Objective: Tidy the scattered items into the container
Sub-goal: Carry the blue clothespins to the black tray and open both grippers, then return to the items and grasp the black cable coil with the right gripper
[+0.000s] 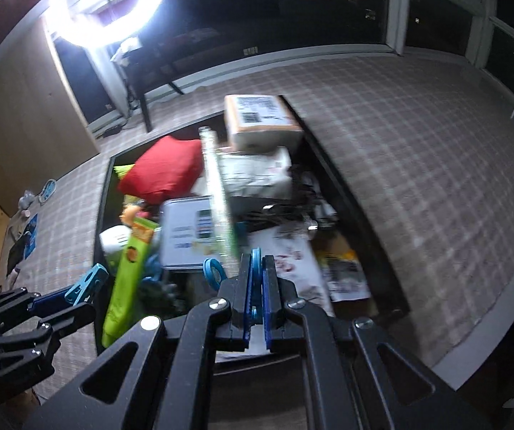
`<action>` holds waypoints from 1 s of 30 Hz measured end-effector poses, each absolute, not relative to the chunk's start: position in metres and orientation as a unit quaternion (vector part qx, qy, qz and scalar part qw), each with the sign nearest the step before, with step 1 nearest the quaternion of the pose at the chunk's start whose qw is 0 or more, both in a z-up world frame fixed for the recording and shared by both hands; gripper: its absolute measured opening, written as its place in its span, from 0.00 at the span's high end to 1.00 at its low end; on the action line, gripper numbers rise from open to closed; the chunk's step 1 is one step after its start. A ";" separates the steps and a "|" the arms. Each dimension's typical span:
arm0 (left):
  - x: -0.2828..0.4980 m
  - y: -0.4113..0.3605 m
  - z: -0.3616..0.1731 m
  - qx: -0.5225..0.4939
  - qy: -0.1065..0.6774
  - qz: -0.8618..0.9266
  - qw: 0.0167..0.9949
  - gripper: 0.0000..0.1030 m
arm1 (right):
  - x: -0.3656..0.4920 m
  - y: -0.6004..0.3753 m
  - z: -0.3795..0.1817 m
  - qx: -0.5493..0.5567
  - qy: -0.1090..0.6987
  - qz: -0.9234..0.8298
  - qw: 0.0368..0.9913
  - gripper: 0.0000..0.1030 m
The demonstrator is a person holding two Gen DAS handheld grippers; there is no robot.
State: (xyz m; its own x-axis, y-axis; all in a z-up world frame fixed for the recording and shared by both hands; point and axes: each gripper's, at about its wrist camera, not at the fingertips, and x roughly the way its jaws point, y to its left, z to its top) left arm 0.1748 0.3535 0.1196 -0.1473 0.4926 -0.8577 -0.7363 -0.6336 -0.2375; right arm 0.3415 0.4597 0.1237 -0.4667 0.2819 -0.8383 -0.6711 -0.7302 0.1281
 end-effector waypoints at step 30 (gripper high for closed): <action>0.102 0.238 0.130 -0.505 0.085 0.808 0.293 0.55 | 0.262 0.406 0.138 -0.436 0.195 0.853 0.209 0.77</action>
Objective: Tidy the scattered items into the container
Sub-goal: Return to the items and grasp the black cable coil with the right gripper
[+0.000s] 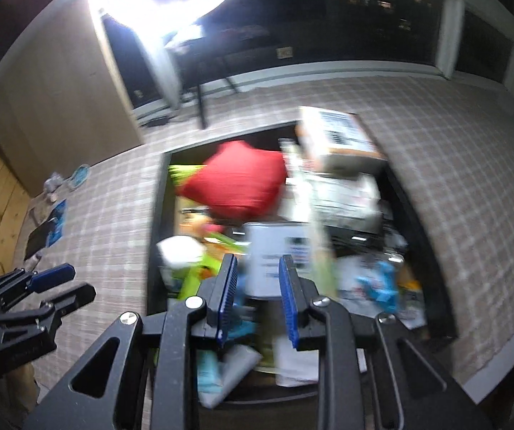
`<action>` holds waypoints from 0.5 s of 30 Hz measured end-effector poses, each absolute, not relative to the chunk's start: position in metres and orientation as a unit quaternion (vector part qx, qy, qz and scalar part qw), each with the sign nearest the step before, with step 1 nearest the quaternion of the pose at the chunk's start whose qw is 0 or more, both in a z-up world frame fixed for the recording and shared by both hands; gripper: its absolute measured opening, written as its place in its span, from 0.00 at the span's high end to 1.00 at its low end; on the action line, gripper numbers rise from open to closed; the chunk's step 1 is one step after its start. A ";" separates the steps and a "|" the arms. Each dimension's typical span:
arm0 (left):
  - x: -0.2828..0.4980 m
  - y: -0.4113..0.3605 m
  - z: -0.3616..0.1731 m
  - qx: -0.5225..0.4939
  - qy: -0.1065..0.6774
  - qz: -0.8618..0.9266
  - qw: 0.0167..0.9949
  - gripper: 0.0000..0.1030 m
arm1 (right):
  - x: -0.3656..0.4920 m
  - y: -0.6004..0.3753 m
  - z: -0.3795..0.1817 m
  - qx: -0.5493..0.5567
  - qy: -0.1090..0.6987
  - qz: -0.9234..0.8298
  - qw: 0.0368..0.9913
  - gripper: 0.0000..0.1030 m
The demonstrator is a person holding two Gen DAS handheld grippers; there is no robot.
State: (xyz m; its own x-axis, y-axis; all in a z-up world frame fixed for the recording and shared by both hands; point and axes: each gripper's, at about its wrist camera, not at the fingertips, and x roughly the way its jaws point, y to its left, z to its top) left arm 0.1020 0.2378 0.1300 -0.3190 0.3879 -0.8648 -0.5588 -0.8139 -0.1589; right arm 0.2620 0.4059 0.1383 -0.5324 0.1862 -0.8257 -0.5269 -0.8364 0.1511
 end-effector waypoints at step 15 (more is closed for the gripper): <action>0.021 0.020 0.110 -0.506 0.074 0.843 0.168 0.55 | 0.093 0.228 0.149 -0.464 0.114 0.875 0.074 0.77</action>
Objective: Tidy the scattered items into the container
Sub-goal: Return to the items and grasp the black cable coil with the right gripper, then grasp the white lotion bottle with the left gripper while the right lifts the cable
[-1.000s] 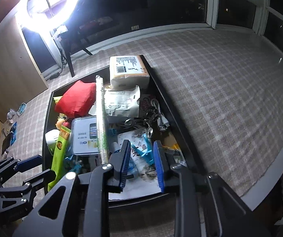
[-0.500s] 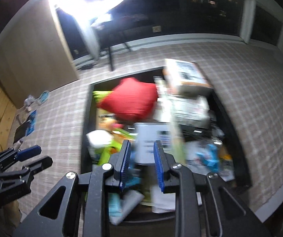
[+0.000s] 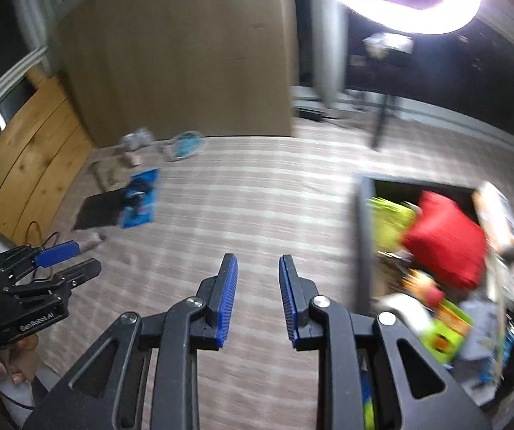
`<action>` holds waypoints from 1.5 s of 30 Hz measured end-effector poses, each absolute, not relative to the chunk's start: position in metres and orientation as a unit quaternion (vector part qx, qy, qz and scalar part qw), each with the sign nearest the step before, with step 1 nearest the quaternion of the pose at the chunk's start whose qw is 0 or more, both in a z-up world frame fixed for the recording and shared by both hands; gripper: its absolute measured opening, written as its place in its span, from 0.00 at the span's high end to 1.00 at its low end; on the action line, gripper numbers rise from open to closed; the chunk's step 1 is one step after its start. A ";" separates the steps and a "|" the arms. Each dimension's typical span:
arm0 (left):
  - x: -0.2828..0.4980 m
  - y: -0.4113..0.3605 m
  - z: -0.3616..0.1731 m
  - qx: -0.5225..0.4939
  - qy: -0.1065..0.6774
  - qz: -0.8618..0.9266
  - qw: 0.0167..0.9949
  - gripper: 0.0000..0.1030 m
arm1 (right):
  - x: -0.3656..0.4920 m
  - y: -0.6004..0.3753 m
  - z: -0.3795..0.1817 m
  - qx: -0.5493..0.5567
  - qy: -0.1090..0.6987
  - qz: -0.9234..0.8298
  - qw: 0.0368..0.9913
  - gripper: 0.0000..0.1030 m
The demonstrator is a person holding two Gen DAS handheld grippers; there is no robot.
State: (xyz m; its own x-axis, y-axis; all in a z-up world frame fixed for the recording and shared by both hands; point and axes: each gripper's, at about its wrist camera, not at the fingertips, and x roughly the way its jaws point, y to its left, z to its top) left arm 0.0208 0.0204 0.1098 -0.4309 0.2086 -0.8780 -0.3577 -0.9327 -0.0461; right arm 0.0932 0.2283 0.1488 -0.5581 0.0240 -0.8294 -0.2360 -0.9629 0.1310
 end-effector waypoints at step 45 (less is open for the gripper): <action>-0.049 -0.047 0.014 -0.567 0.161 0.783 0.199 0.66 | -0.163 0.095 0.025 -0.643 0.121 0.755 0.041 0.77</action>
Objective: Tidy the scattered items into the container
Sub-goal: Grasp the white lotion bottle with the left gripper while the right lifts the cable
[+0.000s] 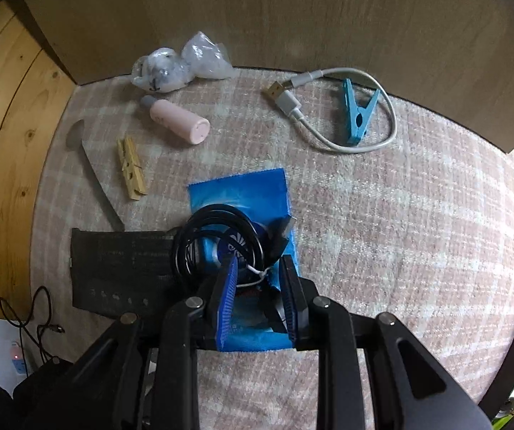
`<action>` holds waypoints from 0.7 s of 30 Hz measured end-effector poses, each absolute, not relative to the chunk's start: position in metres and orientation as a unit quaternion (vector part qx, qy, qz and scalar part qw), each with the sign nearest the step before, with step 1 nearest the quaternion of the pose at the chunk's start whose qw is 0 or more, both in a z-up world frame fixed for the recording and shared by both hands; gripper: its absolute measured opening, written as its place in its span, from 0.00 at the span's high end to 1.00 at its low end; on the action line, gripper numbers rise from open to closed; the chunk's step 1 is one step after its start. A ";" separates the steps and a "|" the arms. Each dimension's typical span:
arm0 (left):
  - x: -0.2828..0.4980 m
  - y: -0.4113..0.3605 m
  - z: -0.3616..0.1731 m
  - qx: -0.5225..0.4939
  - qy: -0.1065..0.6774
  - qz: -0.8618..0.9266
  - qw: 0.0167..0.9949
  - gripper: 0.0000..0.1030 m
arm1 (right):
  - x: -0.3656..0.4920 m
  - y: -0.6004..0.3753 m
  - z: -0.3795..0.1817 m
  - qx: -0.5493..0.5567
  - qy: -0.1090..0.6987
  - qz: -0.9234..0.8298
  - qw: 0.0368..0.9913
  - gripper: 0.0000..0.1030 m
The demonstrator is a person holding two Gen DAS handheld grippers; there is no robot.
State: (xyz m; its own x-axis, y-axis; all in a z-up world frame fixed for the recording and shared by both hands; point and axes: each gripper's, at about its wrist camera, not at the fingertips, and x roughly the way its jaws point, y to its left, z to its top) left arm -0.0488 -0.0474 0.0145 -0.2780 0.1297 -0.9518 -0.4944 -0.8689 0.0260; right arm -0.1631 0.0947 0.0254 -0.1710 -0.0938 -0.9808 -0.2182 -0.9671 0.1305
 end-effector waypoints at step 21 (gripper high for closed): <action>-0.033 -0.066 0.039 -0.562 0.097 0.805 0.166 0.82 | -0.112 0.129 0.061 -0.611 0.125 0.781 0.036 0.84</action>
State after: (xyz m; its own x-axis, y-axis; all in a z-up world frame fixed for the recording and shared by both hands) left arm -0.0328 -0.0663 0.0387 -0.3136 0.1581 -0.9363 -0.3762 -0.9261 -0.0304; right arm -0.1119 0.1286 0.0613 -0.2504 -0.0966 -0.9633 -0.2101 -0.9659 0.1515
